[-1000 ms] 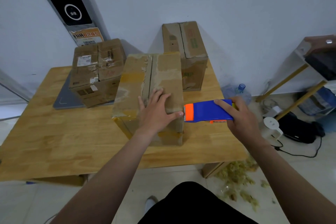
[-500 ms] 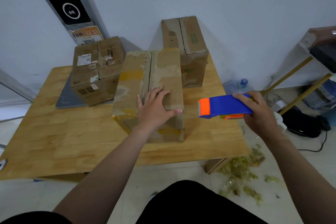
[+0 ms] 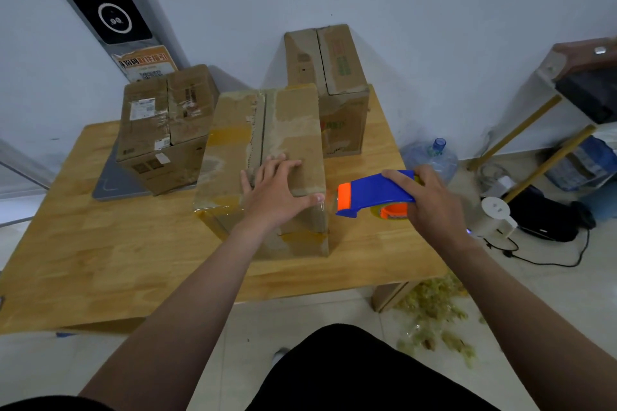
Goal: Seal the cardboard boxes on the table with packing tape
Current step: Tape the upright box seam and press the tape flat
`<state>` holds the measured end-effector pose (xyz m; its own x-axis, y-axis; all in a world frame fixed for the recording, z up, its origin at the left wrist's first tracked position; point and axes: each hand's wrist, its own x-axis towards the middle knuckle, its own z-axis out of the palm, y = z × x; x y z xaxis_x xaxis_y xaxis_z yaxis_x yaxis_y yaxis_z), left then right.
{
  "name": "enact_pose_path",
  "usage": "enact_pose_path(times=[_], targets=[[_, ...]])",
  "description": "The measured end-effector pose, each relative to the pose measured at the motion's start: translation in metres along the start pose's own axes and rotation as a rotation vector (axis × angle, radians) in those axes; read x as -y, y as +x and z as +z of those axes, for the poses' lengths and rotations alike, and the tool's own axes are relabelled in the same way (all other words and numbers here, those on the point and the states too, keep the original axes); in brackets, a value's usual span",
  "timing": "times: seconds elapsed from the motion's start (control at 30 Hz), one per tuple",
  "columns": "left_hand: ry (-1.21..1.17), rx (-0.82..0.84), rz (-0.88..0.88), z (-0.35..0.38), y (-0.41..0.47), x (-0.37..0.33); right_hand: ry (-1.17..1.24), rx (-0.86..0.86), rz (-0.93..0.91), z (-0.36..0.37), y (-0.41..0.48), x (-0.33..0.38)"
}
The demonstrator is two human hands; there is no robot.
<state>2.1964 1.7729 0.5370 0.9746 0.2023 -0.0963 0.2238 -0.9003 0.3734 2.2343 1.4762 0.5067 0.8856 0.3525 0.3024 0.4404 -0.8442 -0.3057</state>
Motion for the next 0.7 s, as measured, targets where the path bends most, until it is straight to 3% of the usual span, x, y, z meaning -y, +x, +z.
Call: enact_pose_path(times=[0.17,0.27,0.57,0.7], targets=[[-0.035,-0.007,-0.033,0.000,0.002,0.004,-0.169,0.072,0.006,0.009,0.001,-0.010],[-0.043,0.001,-0.039,0.001,0.002,0.008,-0.165,0.161,0.165,0.026,-0.011,-0.037],[-0.086,0.003,-0.103,0.000,0.010,-0.003,0.357,0.429,0.753,0.067,-0.012,-0.055],[-0.087,0.003,-0.122,0.001,0.013,-0.003,0.432,0.554,0.851,0.103,-0.004,-0.053]])
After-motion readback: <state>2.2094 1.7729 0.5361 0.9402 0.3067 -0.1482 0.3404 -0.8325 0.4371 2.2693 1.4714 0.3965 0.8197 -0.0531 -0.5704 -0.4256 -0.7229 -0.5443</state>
